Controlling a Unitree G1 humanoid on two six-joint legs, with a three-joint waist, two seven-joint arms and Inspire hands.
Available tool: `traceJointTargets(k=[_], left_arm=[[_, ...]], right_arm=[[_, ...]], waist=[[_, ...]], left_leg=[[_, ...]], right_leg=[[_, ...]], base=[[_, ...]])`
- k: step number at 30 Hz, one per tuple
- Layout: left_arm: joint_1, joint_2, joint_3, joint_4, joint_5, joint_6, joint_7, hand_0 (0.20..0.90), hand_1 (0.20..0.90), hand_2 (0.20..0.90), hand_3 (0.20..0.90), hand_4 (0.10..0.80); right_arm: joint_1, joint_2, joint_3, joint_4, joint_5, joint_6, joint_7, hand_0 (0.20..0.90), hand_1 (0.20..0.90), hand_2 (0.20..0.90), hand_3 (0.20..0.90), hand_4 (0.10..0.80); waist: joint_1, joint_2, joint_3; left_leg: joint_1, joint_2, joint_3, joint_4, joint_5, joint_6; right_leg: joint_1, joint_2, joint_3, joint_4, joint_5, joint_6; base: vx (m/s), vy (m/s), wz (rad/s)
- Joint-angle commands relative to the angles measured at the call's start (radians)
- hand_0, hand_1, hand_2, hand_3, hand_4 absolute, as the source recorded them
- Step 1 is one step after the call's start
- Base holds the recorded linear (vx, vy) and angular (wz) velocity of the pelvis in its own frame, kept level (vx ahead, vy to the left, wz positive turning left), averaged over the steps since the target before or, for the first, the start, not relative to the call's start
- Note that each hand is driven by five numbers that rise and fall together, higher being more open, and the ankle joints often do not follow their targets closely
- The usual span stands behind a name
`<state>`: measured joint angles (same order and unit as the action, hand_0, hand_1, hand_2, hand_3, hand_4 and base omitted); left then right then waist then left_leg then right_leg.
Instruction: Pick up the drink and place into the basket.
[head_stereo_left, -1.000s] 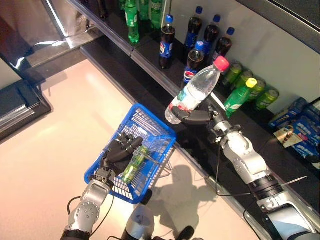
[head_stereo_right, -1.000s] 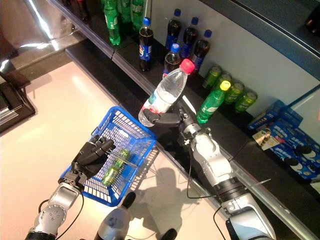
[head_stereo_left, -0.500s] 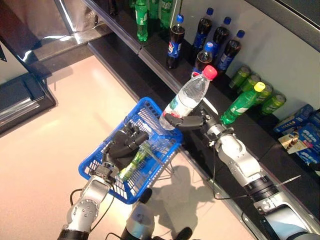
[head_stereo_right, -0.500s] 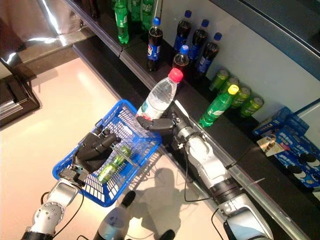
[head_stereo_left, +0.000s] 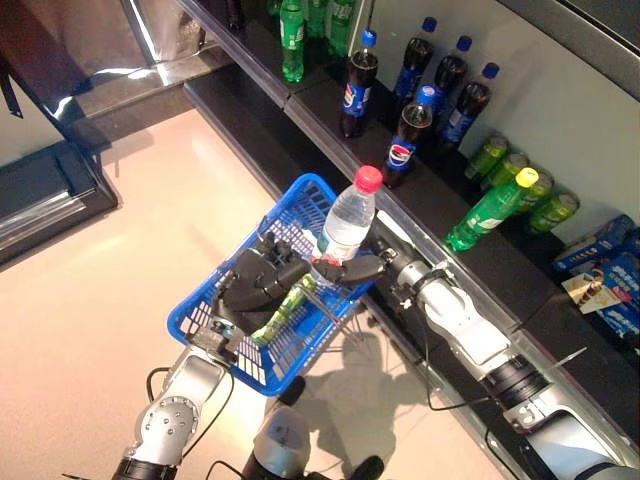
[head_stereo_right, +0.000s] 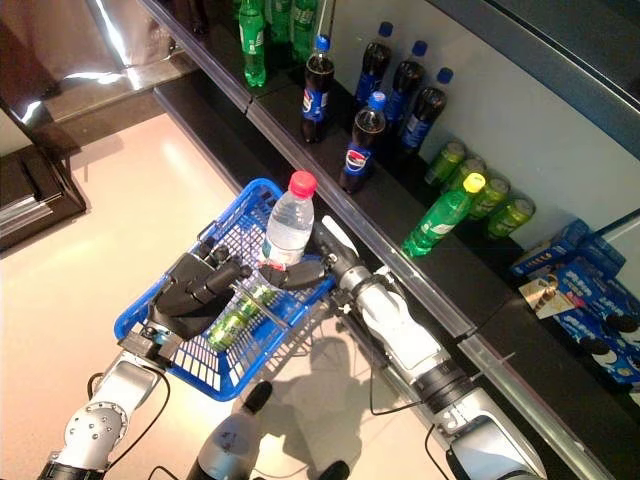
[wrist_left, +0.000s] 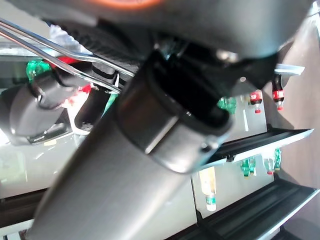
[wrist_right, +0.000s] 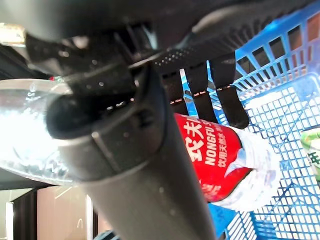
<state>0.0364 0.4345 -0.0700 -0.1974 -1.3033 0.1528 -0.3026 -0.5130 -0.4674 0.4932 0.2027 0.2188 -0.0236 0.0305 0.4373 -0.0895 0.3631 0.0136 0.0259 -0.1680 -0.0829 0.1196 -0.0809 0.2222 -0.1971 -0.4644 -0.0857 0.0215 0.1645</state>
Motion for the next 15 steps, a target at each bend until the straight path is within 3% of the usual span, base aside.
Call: traceJointTargets(k=[1, 15], left_arm=[[-0.156, -0.029, -0.031, -0.311, -0.141, -0.104, -0.253, 0.300, 0.300, 0.300, 0.200, 0.100], [-0.193, 0.018, -0.059, -0.376, -0.185, -0.105, -0.335, 0.300, 0.300, 0.300, 0.200, 0.100]], right_arm=[[-0.079, 0.008, 0.052, -0.108, -0.010, -0.164, -0.063, 0.300, 0.300, 0.300, 0.200, 0.100], [-0.144, -0.047, 0.127, -0.056, -0.276, -0.130, -0.157, 0.300, 0.300, 0.300, 0.200, 0.100]], waist=[[-0.015, -0.012, -0.284], [-0.003, -0.013, -0.291]], left_leg=[[0.043, 0.008, 0.080, -0.004, -0.088, 0.007], [0.033, 0.002, 0.064, -0.004, -0.082, 0.006]], right_leg=[[-0.032, 0.004, -0.007, 0.035, 0.009, -0.010], [-0.033, 0.007, -0.008, 0.036, 0.007, -0.010]], base=[[0.000, 0.000, 0.00], [0.000, 0.000, 0.00]])
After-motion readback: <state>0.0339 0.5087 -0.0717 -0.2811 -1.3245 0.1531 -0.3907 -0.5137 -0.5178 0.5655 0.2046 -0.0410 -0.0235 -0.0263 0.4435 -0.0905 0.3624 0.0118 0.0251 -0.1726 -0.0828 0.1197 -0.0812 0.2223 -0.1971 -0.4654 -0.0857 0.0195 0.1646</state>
